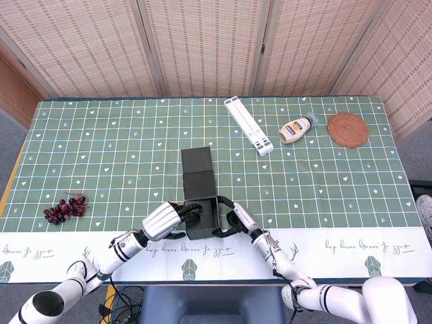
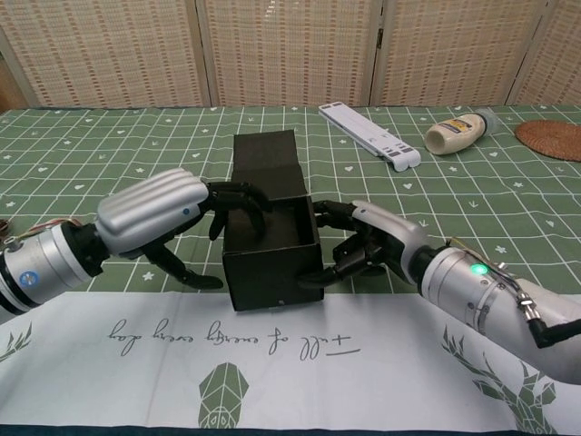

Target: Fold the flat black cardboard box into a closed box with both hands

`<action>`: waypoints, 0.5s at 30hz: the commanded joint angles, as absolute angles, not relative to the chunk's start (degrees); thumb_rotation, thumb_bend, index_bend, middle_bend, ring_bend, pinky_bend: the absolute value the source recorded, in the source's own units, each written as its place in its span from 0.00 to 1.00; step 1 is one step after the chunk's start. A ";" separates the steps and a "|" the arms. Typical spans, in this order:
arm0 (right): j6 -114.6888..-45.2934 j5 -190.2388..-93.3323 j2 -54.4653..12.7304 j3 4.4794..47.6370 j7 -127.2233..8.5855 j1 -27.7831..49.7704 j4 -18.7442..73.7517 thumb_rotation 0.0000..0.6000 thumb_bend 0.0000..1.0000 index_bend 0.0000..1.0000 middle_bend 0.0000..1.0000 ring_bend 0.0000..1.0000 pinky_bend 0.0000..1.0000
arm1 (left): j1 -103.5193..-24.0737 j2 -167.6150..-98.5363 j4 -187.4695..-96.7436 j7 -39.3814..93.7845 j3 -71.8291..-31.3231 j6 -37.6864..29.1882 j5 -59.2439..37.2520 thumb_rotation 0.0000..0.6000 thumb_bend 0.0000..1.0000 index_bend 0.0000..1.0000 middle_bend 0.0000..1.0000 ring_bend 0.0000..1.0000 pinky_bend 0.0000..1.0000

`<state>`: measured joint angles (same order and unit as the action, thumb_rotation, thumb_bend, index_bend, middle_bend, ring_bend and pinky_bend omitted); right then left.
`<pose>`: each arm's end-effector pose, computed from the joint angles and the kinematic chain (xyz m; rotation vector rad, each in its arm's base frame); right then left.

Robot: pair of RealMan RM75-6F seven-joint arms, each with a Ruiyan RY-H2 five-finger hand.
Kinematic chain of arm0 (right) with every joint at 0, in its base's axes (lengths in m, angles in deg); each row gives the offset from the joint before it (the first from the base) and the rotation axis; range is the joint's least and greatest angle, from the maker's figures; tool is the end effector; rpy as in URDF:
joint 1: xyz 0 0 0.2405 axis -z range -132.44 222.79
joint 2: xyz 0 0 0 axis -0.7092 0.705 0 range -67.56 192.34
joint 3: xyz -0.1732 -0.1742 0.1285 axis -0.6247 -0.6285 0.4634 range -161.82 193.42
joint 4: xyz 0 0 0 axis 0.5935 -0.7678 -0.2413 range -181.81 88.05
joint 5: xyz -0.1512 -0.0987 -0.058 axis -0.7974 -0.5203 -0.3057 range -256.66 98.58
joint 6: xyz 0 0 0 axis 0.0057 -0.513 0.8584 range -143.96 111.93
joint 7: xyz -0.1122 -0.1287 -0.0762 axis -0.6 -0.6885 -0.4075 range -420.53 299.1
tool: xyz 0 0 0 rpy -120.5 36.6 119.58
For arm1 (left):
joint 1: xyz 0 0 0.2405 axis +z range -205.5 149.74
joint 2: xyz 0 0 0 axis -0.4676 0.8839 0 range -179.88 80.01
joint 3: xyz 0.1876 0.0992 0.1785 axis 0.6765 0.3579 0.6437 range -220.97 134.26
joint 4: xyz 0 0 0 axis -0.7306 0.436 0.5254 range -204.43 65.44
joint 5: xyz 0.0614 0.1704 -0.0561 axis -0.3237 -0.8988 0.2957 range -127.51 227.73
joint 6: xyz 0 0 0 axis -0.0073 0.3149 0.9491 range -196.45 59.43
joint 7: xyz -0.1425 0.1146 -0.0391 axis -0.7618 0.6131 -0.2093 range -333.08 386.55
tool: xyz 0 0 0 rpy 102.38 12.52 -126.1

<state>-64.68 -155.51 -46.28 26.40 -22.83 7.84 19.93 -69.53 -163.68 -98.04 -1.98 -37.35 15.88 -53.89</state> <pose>-0.1500 -0.3468 -0.1295 1.4829 -2.0068 1.3572 -0.1429 0.3479 -0.0797 -2.1574 -0.5795 -1.4835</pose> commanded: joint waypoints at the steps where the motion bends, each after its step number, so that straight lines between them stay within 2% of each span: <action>1: -65.19 -156.19 -46.36 25.91 -22.61 8.14 19.60 1.00 0.19 0.38 0.50 0.87 1.00 | -69.62 -163.86 -97.97 -1.89 -37.10 15.90 -53.95 1.00 0.09 0.36 0.27 0.51 0.78; 15: -67.09 -158.70 -46.51 24.35 -21.82 8.90 19.13 1.00 0.19 0.38 0.50 0.87 1.00 | -72.30 -163.18 -99.98 1.52 -35.49 14.05 -55.28 1.00 0.09 0.40 0.31 0.51 0.78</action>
